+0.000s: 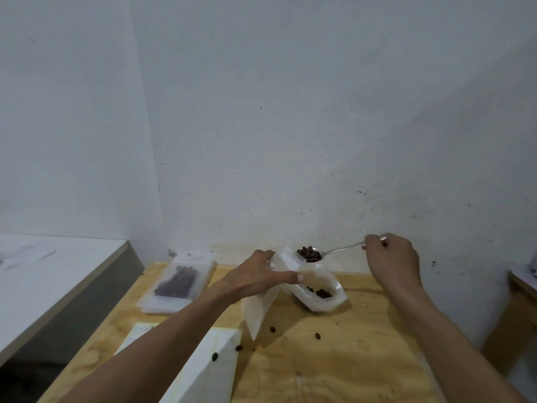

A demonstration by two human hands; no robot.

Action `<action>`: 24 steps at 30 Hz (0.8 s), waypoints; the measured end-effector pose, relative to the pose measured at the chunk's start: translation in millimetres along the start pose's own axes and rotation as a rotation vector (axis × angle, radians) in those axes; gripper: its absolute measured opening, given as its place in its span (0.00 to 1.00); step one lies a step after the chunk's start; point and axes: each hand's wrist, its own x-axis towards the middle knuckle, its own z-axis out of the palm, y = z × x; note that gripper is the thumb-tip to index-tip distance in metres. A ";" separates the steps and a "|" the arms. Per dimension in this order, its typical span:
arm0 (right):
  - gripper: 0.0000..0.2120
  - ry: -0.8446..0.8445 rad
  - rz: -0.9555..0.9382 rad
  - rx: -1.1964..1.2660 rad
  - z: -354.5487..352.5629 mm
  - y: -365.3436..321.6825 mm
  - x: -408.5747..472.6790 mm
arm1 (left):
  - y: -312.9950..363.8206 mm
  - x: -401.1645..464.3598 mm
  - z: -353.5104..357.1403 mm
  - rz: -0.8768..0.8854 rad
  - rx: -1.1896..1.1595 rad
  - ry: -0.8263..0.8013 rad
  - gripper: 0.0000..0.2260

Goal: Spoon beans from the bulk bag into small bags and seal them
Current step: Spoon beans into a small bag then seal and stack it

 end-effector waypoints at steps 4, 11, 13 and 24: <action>0.17 -0.025 -0.122 0.024 11.2 -11.2 -12.9 | -2.9 -2.7 -8.1 -0.089 0.034 0.048 0.34; 0.15 0.000 -0.281 0.031 30.9 -18.1 -26.7 | -10.9 -13.0 -22.0 -0.154 0.025 0.116 0.29; 0.15 0.019 -0.302 0.022 32.0 -17.6 -26.9 | -13.9 -14.5 -24.5 -0.181 0.012 0.129 0.30; 0.18 0.096 -0.158 -0.055 12.7 26.8 -25.5 | -8.1 -22.1 -24.9 -0.118 -0.144 0.209 0.23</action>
